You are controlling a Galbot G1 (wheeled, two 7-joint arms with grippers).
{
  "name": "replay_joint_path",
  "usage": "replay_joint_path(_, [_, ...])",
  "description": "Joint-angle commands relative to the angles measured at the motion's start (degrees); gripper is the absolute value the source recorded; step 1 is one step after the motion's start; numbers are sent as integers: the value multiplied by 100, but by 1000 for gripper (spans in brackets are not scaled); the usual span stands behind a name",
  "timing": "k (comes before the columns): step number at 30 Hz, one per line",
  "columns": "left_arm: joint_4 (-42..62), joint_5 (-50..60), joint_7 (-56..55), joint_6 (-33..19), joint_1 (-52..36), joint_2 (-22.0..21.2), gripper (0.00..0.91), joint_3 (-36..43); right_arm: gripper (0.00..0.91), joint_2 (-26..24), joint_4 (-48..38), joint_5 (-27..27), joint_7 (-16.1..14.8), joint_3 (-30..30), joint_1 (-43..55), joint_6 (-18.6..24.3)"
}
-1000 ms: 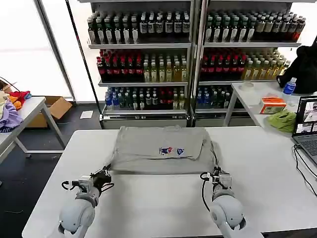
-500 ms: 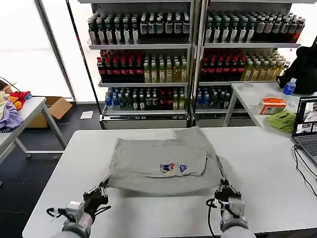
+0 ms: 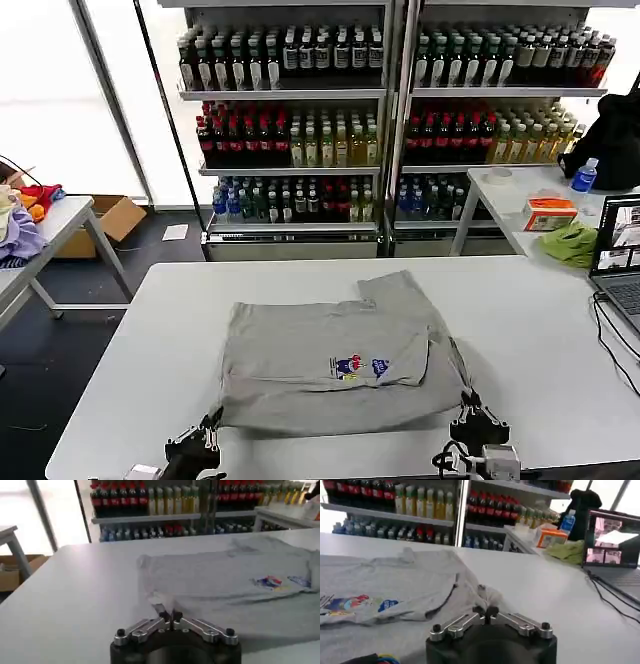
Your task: Fold and organize the clothes.
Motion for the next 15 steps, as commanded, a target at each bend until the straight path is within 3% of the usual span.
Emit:
replay_joint_path(1, [-573,40,-83,6,598,-30,907,-59,907,-47,164,-173,81,143,-616,250])
replay_joint_path(8, [-906,-66,-59,-22,198,-232,907,-74,907,225,566,-142,405,432,-646,790])
replay_joint_path(12, [-797,-232,17,-40,-522,-227,907,-254,907,332,359,-94,240,967,192,807])
replay_joint_path(15, [-457,-272,410,-175,-1098,-189,907,-296,907,316,-120,-35,-160,1215,838,977])
